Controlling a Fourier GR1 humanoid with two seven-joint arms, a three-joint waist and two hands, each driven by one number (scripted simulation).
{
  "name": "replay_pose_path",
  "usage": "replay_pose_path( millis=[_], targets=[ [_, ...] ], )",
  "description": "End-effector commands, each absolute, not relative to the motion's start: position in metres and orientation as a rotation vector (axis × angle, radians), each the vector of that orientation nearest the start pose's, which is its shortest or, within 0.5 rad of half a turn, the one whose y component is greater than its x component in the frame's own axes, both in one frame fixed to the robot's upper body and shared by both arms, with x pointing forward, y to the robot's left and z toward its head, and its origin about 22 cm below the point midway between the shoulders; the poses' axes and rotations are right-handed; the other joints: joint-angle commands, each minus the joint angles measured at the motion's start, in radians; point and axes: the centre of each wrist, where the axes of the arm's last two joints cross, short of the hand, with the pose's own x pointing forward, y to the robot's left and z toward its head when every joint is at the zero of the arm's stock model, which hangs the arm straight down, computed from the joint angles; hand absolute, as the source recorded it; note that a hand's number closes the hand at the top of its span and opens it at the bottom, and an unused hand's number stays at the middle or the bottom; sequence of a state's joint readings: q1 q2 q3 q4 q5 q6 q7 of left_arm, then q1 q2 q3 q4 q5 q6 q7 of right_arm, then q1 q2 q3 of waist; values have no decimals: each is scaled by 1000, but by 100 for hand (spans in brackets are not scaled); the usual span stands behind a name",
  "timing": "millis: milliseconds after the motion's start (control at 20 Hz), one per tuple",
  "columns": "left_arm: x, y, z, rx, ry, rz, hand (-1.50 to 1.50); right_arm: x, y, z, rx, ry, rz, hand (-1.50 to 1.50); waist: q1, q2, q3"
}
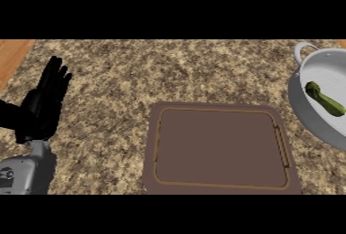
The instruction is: Pick the squash from the tray and place it in the pot
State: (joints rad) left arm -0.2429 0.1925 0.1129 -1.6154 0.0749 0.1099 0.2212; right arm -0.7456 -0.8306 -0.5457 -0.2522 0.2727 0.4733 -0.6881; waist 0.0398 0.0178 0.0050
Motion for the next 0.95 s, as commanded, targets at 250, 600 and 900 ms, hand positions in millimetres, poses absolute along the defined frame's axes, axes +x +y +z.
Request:
replay_pose_path(
  millis=[250,600,900],
  targets=[
    [286,270,93,150,-1631,37,0,275,-578,137,-241,-1806,175,-150,9,3,3],
    [287,260,86,154,-1629,53,0,251,-591,130,-238,-1778,207,-150,-4,6,7],
    [289,259,85,151,-1637,46,0,248,-598,149,-253,-1771,217,-150,2,9,8]
  ],
)
